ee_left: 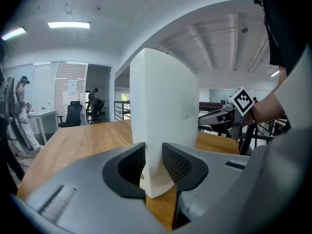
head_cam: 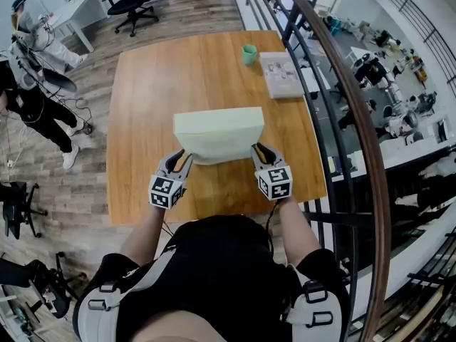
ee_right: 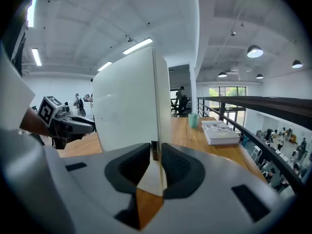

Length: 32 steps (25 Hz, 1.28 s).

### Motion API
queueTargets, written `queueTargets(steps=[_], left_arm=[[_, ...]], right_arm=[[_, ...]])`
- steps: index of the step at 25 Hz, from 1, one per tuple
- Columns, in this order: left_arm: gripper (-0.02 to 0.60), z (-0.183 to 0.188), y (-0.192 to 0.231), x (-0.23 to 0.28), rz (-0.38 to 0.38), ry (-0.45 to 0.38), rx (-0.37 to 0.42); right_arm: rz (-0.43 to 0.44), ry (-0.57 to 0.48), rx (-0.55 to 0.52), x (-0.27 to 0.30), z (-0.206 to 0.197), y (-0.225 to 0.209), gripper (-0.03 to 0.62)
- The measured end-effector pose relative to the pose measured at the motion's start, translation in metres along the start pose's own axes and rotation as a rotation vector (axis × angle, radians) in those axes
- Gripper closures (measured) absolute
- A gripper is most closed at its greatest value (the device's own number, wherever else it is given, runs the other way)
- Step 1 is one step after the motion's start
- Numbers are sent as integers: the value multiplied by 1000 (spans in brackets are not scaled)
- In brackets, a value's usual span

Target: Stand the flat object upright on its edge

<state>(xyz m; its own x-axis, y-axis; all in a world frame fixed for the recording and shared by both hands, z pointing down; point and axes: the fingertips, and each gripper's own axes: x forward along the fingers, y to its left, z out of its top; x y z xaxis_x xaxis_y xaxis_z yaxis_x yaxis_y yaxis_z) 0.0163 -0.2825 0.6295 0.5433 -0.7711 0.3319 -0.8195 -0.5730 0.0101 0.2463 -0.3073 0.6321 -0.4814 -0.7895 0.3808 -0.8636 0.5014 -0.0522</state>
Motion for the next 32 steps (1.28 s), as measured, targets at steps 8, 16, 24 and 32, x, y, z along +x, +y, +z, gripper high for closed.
queueTargets(steps=[8, 16, 24, 32], left_arm=[[474, -3, -2, -9, 6, -1, -30], [474, 8, 4, -24, 33, -34, -60], [476, 60, 24, -45, 123, -125, -55], [565, 142, 55, -77, 287, -197, -66]], right_arm=[[-18, -3, 26, -6, -4, 0, 520], [-60, -77, 66, -20, 17, -1, 520], [-143, -265, 86, -54, 81, -17, 556], [-308, -352, 36, -87, 161, -31, 588]])
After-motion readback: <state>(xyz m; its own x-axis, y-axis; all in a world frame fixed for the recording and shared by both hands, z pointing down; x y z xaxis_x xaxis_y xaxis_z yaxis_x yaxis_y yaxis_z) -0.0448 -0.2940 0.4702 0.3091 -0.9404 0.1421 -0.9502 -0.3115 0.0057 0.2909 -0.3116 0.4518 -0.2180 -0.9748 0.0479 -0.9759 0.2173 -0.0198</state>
